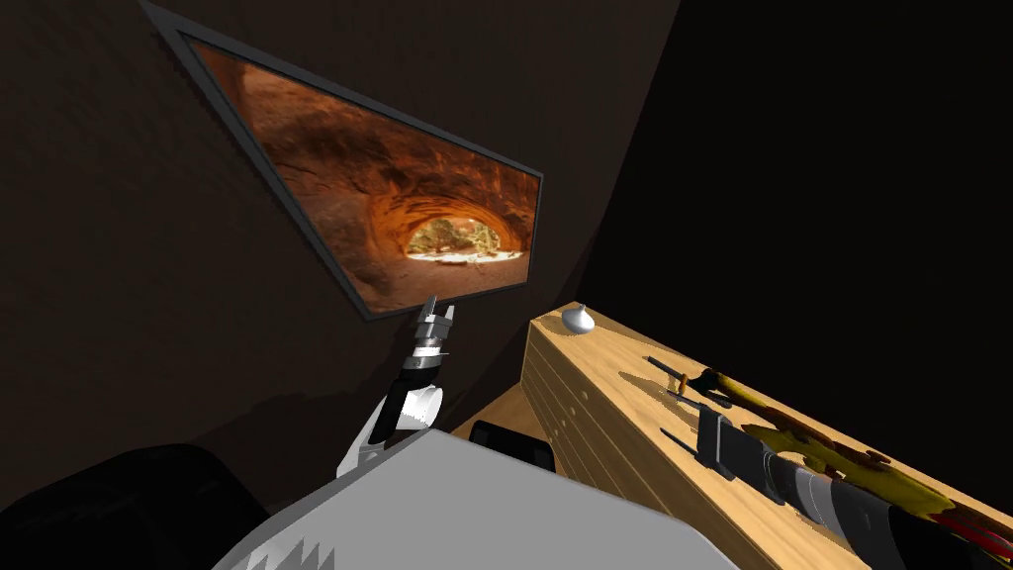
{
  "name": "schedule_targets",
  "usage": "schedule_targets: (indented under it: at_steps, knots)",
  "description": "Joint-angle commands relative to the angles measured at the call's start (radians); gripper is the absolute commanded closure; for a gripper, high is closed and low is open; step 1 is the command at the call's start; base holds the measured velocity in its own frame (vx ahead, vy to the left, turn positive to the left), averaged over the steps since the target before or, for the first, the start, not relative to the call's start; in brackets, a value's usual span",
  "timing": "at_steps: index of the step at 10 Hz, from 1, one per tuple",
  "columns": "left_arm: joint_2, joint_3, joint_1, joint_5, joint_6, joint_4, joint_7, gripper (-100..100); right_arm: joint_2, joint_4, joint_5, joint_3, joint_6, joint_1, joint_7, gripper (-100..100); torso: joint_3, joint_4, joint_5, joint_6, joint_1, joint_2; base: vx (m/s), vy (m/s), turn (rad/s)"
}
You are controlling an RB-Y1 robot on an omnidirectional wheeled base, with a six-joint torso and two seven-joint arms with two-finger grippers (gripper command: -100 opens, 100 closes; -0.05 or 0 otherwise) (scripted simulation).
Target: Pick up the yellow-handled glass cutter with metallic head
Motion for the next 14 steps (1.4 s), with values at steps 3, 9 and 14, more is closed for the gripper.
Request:
schedule_targets:
  at_steps: [3, 9, 14]
  knots:
    - [0.000, 0.000, 0.000, 0.000, 0.000, 0.000, 0.000, 0, -0.106, 0.078, 0.110, 0.008, 0.000, 0.008, 0.035, -100, 0.000, 0.000, 0.000, 0.000, 0.000, 0.000, 0.001, -0.020, 0.218]
    - [0.000, 0.000, 0.000, 0.000, 0.000, 0.000, 0.000, 0, -0.248, 0.182, 0.295, 0.037, -0.004, 0.013, 0.078, -100, 0.000, 0.000, 0.000, 0.000, 0.000, 0.000, -0.002, -0.026, 0.176]
    - [0.000, 0.000, 0.000, 0.000, 0.000, 0.000, 0.000, 0, -0.321, 0.242, 0.420, 0.070, -0.008, 0.018, 0.099, -100, 0.000, 0.000, 0.000, 0.000, 0.000, 0.000, -0.006, -0.023, 0.136]
